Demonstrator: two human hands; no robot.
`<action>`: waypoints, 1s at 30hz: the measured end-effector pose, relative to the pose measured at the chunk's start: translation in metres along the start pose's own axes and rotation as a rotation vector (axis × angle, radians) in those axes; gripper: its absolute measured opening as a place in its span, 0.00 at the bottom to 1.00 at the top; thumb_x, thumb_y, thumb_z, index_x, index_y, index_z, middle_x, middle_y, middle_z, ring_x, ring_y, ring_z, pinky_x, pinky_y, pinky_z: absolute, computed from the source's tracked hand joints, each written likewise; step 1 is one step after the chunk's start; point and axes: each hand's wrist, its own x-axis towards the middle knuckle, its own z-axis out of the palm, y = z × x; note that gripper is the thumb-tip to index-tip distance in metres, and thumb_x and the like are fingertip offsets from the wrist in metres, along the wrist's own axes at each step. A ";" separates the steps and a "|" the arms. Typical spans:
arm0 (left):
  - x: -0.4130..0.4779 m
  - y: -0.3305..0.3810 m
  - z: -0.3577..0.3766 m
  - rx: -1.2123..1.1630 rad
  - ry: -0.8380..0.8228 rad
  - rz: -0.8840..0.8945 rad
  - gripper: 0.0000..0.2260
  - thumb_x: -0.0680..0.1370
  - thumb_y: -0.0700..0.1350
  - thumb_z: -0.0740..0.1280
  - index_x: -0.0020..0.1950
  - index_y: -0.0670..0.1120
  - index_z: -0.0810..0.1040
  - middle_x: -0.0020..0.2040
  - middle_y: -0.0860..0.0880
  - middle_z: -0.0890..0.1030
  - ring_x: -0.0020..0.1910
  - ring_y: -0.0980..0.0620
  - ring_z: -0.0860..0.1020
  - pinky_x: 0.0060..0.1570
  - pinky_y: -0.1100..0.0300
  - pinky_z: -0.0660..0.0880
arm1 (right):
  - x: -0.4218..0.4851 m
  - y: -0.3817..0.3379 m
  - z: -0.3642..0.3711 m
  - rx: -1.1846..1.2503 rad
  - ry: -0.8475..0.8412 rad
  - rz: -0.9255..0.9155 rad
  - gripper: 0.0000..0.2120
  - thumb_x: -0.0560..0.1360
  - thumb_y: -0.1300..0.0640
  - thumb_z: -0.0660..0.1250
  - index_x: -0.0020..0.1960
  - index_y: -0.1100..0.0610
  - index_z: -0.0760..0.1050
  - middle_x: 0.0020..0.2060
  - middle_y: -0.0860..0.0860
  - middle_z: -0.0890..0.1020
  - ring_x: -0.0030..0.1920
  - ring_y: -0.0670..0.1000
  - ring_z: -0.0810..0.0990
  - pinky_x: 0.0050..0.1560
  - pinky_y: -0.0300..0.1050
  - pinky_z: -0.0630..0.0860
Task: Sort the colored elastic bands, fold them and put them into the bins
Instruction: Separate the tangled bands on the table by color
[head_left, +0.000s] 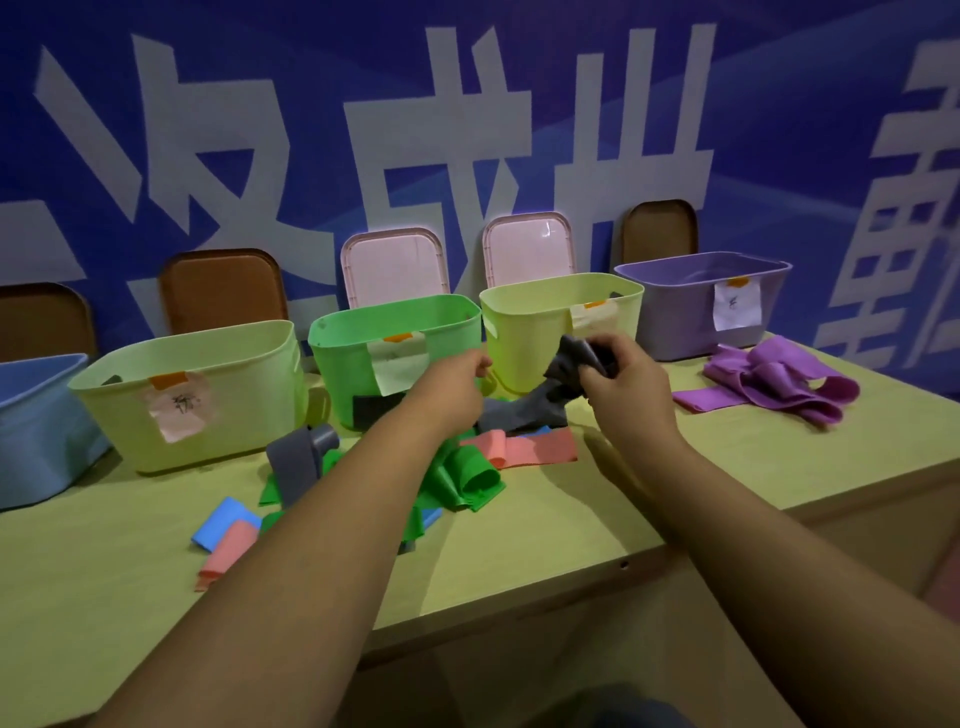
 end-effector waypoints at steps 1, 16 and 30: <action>0.003 -0.003 0.003 0.085 -0.014 0.008 0.27 0.80 0.32 0.63 0.78 0.49 0.74 0.73 0.48 0.79 0.69 0.44 0.78 0.68 0.50 0.76 | -0.002 0.009 -0.001 -0.048 -0.010 -0.004 0.16 0.81 0.64 0.69 0.59 0.44 0.80 0.48 0.40 0.83 0.50 0.42 0.81 0.47 0.36 0.76; 0.003 0.008 -0.003 0.072 0.120 0.037 0.12 0.77 0.38 0.70 0.56 0.51 0.85 0.51 0.49 0.84 0.50 0.45 0.82 0.53 0.51 0.82 | -0.006 0.017 0.010 -0.157 -0.091 -0.086 0.12 0.82 0.61 0.69 0.60 0.46 0.82 0.52 0.44 0.82 0.51 0.43 0.79 0.46 0.33 0.73; -0.037 0.043 -0.072 -0.766 0.127 0.120 0.13 0.80 0.31 0.71 0.59 0.46 0.85 0.52 0.46 0.87 0.56 0.45 0.86 0.60 0.48 0.84 | -0.023 -0.085 0.040 0.332 -0.062 0.008 0.10 0.82 0.55 0.71 0.63 0.48 0.79 0.53 0.44 0.84 0.55 0.48 0.84 0.48 0.44 0.86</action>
